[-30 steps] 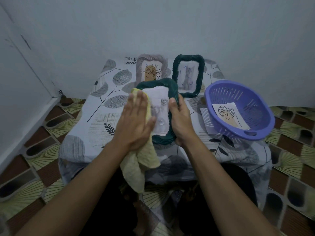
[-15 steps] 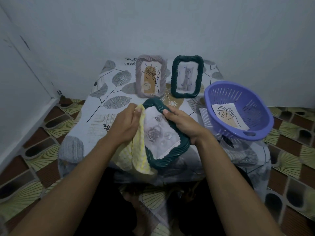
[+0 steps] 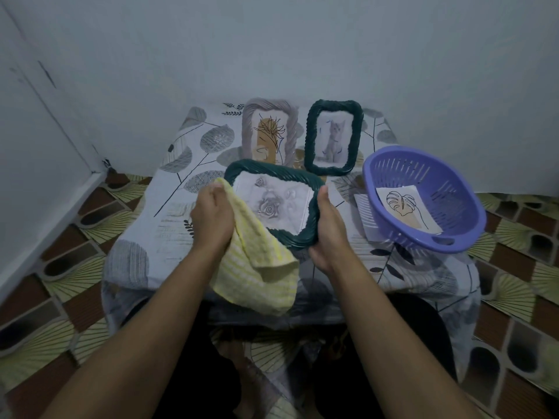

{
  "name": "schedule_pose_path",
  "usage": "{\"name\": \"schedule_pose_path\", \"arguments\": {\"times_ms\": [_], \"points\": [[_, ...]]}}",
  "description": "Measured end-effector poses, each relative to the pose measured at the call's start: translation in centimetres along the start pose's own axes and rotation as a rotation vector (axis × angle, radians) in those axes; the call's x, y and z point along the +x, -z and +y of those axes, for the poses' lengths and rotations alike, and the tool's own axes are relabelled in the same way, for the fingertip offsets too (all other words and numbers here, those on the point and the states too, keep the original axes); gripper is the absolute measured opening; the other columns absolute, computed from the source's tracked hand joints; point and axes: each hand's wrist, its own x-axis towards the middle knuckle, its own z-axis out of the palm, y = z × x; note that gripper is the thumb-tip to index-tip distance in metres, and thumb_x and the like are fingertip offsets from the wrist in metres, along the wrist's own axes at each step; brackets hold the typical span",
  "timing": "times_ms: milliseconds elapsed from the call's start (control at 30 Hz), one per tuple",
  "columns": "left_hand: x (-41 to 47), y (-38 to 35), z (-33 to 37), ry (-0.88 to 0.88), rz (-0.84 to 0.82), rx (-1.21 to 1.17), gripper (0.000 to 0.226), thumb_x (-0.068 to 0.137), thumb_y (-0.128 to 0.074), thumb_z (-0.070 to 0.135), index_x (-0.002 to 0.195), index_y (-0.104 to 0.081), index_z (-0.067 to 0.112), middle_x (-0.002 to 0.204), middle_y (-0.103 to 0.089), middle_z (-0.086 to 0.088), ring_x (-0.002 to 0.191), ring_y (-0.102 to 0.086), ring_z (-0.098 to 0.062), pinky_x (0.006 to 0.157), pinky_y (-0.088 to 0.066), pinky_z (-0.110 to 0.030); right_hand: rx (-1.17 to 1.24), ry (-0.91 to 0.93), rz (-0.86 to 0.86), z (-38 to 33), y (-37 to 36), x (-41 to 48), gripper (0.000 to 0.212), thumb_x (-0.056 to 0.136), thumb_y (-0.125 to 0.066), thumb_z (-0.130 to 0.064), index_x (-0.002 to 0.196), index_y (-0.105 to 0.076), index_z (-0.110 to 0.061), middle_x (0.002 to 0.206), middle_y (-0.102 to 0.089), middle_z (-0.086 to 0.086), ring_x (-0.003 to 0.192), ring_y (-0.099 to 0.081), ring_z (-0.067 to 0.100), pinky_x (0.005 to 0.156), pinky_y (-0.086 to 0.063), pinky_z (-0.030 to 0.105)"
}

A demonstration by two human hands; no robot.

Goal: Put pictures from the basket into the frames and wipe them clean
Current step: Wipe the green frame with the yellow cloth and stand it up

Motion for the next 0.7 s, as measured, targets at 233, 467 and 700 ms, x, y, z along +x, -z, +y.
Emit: {"name": "schedule_pose_path", "arguments": {"times_ms": [233, 467, 700], "points": [[-3.6, -0.8, -2.7, -0.417, -0.402, 0.419, 0.082, 0.098, -0.015, 0.063, 0.157, 0.012, 0.012, 0.165, 0.019, -0.004, 0.152, 0.017, -0.021, 0.120, 0.005, -0.042, -0.074, 0.190, 0.167, -2.1, -0.2, 0.9, 0.042, 0.107, -0.039, -0.037, 0.124, -0.060, -0.005, 0.113, -0.073, 0.011, 0.103, -0.071, 0.027, 0.085, -0.060, 0.045], [-1.6, -0.5, -1.9, -0.422, -0.350, 0.481, 0.082, 0.096, -0.009, 0.065, 0.156, 0.017, 0.014, 0.165, 0.021, -0.002, 0.151, 0.019, -0.024, 0.123, 0.005, -0.046, -0.159, 0.184, 0.100, -1.4, -0.4, 0.7, 0.043, 0.107, -0.039, -0.036, 0.124, -0.061, -0.003, 0.116, -0.072, 0.014, 0.107, -0.070, 0.029, 0.095, -0.054, 0.052], [0.5, -0.3, 0.7, -0.465, -0.322, 0.570, 0.080, 0.100, -0.006, 0.060, 0.155, 0.015, 0.005, 0.164, 0.018, -0.012, 0.152, 0.016, -0.025, 0.124, 0.008, -0.044, -0.234, 0.187, 0.024, 0.1, -0.9, -0.1, 0.040, 0.107, -0.040, -0.033, 0.118, -0.064, -0.003, 0.108, -0.074, 0.013, 0.101, -0.072, 0.027, 0.087, -0.059, 0.044]]}}
